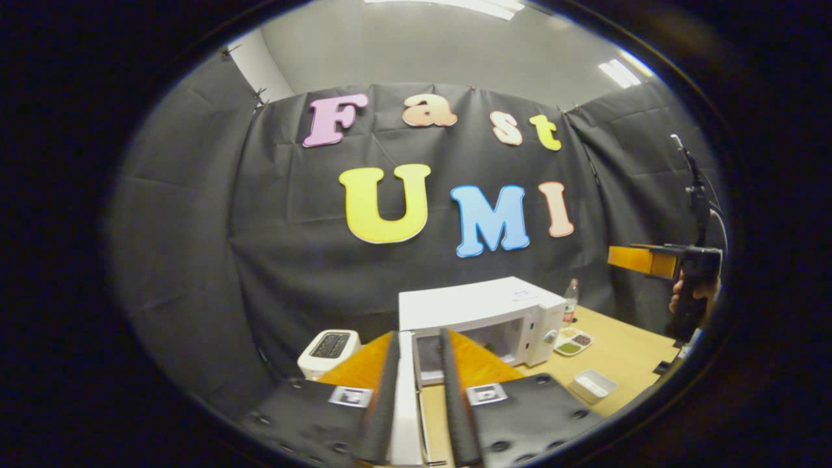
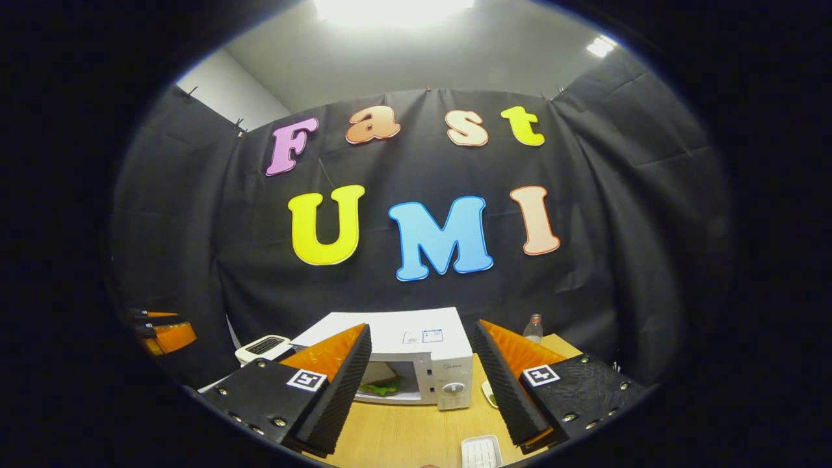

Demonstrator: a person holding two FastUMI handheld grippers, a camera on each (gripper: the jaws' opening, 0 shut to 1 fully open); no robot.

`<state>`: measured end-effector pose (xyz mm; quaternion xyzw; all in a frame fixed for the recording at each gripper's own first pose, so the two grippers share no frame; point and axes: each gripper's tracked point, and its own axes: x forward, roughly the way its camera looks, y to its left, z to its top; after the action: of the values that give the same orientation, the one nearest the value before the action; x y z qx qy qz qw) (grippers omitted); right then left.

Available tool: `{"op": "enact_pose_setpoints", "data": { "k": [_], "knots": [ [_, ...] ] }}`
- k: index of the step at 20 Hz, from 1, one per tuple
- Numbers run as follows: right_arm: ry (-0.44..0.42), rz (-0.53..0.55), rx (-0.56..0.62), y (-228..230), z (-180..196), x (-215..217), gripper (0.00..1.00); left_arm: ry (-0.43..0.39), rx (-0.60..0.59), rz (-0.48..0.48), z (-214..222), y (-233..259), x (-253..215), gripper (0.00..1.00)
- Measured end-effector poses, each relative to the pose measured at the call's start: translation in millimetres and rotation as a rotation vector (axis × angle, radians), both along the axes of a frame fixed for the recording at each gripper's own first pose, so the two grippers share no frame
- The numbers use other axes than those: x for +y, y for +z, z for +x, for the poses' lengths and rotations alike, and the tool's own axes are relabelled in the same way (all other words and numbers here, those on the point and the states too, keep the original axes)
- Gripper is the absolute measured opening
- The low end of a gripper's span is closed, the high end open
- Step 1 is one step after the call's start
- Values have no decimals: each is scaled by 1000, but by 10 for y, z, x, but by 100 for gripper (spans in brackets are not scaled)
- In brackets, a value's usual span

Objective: Open the microwave oven with the left hand, put the food in, and close the microwave oven.

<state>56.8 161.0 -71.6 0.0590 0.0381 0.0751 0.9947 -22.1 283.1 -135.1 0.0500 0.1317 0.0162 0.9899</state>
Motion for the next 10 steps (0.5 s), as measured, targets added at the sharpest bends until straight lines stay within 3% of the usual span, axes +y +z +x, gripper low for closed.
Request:
{"op": "enact_pose_setpoints", "data": {
  "k": [1, 2, 6, 10],
  "knots": [
    [13, -1, 16, -33, -5, 41, 94, 49, 14, 14, -128, 5, 238, 30],
    [20, -5, 25, -54, 21, 60, 94, 50, 35, -11, -198, -118, 283, 7],
    [30, -22, 32, -25, 39, 123, 94, 147, 136, -75, -583, -517, 950, 7],
    [79, -52, 53, -9, 33, 257, 94, 87, 273, -188, -923, -1083, 982, 7]
  ]
}}
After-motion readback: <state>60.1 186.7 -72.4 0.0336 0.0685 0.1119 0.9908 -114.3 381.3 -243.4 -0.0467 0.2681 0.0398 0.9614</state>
